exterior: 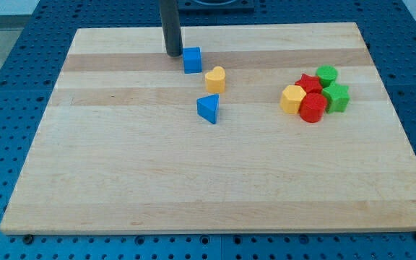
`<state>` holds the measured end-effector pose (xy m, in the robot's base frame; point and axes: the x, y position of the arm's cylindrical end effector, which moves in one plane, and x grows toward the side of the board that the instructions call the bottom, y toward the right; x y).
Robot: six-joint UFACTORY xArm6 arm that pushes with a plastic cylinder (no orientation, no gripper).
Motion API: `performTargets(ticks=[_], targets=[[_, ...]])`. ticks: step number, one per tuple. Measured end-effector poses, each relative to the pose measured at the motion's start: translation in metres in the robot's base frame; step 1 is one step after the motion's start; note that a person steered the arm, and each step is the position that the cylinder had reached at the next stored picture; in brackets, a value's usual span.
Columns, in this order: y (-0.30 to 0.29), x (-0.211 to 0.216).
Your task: Push the blue cube closer to the yellow heart
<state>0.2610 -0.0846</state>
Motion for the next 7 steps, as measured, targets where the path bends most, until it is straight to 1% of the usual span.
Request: performTargets(ticks=[2,4,7], targets=[[0.012,0.002],[0.014,0.023],[0.020,0.036]])
